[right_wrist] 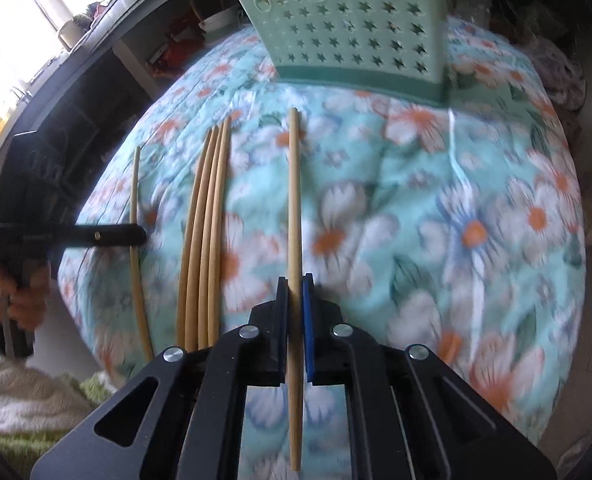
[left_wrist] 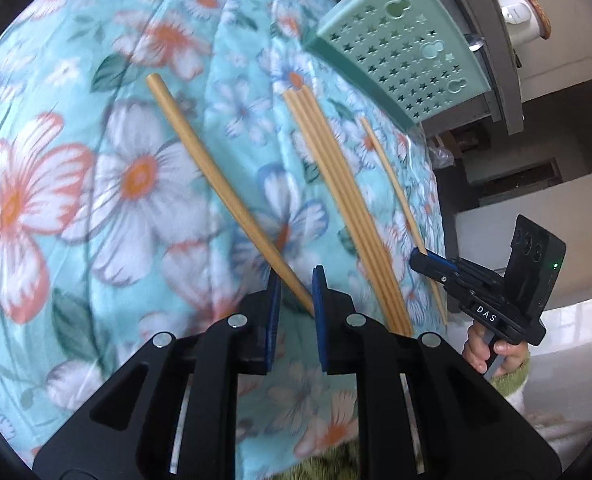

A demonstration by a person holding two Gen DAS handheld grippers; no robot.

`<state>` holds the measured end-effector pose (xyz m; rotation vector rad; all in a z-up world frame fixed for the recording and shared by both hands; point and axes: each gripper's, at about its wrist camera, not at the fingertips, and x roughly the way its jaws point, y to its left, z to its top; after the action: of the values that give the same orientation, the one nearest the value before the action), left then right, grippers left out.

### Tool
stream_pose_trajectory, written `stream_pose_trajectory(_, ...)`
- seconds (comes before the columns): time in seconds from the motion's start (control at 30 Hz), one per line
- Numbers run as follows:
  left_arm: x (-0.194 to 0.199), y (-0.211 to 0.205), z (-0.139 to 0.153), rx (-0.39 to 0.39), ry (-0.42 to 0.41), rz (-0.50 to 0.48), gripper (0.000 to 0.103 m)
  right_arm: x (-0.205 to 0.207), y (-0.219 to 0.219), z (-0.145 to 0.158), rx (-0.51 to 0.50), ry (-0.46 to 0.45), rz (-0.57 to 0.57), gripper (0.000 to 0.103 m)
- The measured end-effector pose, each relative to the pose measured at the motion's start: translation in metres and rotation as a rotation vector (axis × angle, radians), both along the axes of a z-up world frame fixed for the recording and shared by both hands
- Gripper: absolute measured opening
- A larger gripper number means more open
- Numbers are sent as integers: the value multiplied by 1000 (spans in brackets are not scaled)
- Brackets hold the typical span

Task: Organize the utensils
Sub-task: 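Grasp a wooden chopstick with the left gripper and lift it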

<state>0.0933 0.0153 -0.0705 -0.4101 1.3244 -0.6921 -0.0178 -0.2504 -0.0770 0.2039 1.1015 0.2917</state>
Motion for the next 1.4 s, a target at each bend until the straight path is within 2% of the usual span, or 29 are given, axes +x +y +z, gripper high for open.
stream_pose_trajectory(0.1, -1, 4, 3, 29, -19, 8, 15, -3, 0, -2, -11, 27, 8, 7)
stream_pose_trajectory(0.43, 21, 30, 7, -21, -38, 240, 20, 36, 3, -3, 12, 25, 1, 11)
stream_pose_trajectory(0.63, 44, 44, 1, -9, -48, 344, 20, 57, 8, -5, -8, 4, 0, 11)
stream_pose_trajectory(0.73, 52, 46, -4, -13, -45, 363, 18, 67, 8, -8, -8, -3, -7, 11)
stream_pose_trajectory(0.8, 55, 43, -10, -14, -44, 373, 12, 75, 10, -9, -4, -10, -13, 11)
stream_pose_trajectory(0.93, 58, 43, -14, -35, -50, 382, 12, 89, 12, -10, 10, -25, -30, 11)
stream_pose_trajectory(1.1, 58, 37, -14, -14, -83, 378, 12, 105, 15, -12, 22, -47, -46, 10)
stream_pose_trajectory(1.13, 58, 36, -14, -8, -94, 377, 12, 106, 16, -12, 21, -54, -49, 7)
stream_pose_trajectory(1.3, 57, 30, -8, 28, -135, 372, 10, 101, 14, -5, 23, -100, -66, 7)
stream_pose_trajectory(1.4, 57, 30, -4, 11, -139, 373, 9, 93, 6, 1, 39, -129, -92, 7)
